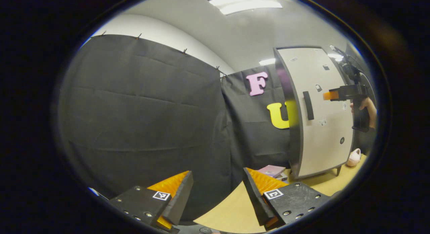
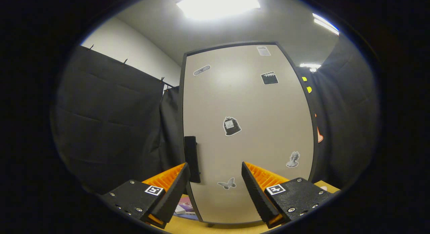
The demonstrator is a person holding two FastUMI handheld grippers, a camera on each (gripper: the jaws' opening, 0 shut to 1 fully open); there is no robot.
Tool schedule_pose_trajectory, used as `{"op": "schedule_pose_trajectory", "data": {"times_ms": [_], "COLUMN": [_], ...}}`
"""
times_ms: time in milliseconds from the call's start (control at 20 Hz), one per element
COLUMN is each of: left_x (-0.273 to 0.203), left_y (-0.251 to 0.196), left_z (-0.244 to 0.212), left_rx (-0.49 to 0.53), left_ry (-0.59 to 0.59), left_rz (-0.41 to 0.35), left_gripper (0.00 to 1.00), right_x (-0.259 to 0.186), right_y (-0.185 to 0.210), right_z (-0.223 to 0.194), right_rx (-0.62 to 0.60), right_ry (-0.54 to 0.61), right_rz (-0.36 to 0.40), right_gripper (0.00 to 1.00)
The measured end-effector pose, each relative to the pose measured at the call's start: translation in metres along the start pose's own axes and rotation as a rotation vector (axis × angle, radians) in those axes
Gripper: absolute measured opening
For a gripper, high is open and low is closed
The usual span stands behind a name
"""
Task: Open the cabinet door with the right hand, grasp the bottle in the cabinet with the left hand and place it on the coaster, then close the cabinet door with the right hand.
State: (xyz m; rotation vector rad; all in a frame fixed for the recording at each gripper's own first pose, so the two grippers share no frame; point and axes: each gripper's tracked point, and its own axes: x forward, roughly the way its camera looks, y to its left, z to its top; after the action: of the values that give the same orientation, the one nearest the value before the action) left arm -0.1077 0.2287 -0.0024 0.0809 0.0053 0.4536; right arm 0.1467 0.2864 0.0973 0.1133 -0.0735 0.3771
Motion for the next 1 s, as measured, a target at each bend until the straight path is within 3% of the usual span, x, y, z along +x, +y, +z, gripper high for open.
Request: {"op": "schedule_pose_trajectory", "data": {"times_ms": [500,900,1000], "left_x": [0.003,0.009,0.012], "left_y": [0.041,0.062,0.065], "left_z": [-0.005,-0.012,-0.015], "left_rx": [0.015,0.009,0.007], "left_ry": [-0.001,0.003,0.006], "left_rz": [0.053,0.06,0.064], "left_gripper": [0.85,0.89,0.89], "right_x": [0.056,0.096,0.101], "right_y": [0.041,0.054,0.056], "right_z": [-0.01,-0.034,-0.037], "right_rx": [-0.019,-0.045,-0.053], "right_ry": [0.052,0.19,0.217], "right_rz": [0.025,0.027,0.016], "right_gripper": [0.92,0.69,0.58]}}
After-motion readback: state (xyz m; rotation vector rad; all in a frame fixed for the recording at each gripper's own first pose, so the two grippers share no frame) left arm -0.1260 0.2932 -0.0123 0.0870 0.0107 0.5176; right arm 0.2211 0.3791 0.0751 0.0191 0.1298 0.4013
